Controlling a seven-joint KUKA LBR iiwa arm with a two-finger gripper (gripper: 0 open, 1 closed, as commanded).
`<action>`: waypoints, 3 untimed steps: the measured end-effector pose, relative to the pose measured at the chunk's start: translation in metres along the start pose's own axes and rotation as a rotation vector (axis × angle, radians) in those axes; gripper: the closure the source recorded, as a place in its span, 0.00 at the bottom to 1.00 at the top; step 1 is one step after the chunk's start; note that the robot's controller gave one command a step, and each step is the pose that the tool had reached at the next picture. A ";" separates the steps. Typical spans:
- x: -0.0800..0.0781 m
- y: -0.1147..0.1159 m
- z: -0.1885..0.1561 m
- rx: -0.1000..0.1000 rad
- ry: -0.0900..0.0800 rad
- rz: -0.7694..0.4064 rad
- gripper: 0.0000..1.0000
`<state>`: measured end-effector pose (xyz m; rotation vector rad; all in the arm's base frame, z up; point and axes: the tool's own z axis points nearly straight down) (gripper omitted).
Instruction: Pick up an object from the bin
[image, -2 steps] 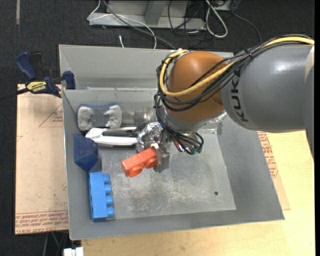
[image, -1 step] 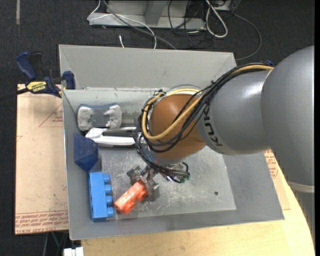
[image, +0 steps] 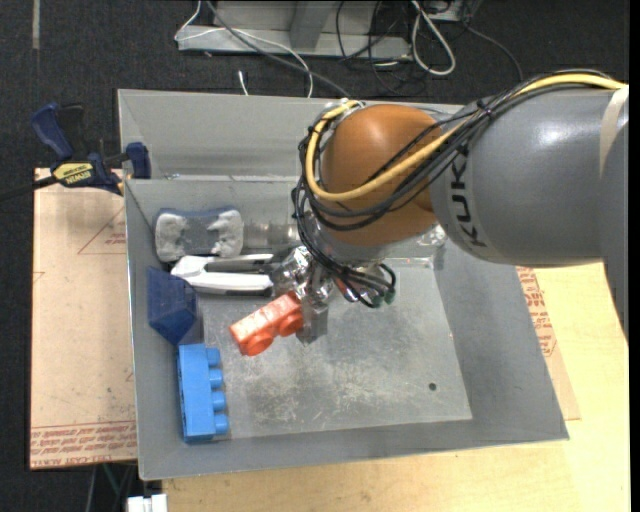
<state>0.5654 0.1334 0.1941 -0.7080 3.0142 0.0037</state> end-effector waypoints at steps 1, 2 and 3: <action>0.036 0.036 0.005 -0.027 0.053 -0.196 1.00; 0.007 0.011 0.018 -0.005 0.010 0.003 1.00; 0.015 0.024 -0.075 -0.022 0.039 -0.165 1.00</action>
Offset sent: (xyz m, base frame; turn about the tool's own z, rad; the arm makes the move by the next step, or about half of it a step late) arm -0.0104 0.0055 -0.0187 0.0031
